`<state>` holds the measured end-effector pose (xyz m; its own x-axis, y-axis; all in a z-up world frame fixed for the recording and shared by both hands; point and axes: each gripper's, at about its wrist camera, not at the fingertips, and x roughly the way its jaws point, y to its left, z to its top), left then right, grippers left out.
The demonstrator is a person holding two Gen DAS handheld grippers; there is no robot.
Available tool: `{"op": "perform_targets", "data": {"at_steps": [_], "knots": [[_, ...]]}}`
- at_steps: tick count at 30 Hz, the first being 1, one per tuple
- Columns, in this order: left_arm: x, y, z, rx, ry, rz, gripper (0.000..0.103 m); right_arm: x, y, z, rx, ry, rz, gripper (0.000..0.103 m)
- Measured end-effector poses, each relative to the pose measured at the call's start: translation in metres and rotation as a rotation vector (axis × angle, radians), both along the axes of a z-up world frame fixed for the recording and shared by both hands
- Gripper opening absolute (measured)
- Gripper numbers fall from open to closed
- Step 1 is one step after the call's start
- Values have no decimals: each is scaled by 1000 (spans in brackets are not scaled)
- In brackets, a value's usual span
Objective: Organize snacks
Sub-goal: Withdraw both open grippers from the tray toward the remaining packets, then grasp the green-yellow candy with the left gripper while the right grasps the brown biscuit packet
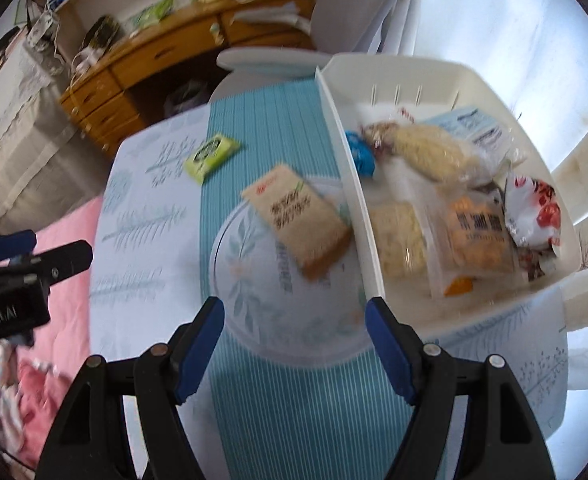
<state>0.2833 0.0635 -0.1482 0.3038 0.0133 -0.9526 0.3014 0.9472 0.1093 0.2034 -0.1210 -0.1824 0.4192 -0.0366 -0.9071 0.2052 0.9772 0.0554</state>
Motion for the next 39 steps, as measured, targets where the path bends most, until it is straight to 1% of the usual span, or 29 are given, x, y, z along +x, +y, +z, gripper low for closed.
{"op": "perform_targets", "data": {"at_steps": [2,4,8,12,16,21,24,25,28,30,31,34,37,39], "knots": [[17,-6,-9,24,-6,-35,87,6,3,-7,-34,-40,-22,74],[30,-11,-15,29,-11,-52,87,12,6,-13,-70,-82,-47,74],[63,-23,-32,5,-4,-69,87,24,12,-25,-143,-138,-56,74],[87,-38,-48,-8,-19,-98,87,37,21,-37,-222,-187,-29,74],[106,-52,-64,-39,-26,-119,87,51,27,-50,-288,-207,1,74],[125,-67,-88,-33,-25,-127,87,64,34,-59,-329,-216,21,74],[133,-71,-101,-35,-9,-113,86,74,35,-66,-330,-192,19,75],[134,-72,-105,-35,-4,-111,85,76,36,-67,-340,-188,16,76],[139,-75,-115,-27,6,-101,70,81,39,-69,-349,-193,28,78],[143,-75,-122,-32,27,-83,53,85,42,-72,-368,-183,38,79],[145,-73,-124,-35,35,-75,50,86,44,-73,-374,-179,47,79],[149,-67,-125,-70,35,-46,47,90,47,-76,-365,-159,69,79],[151,-60,-124,-103,59,-21,45,92,49,-81,-372,-136,76,79],[151,-54,-122,-118,67,-11,40,94,49,-83,-372,-126,78,79]]}}
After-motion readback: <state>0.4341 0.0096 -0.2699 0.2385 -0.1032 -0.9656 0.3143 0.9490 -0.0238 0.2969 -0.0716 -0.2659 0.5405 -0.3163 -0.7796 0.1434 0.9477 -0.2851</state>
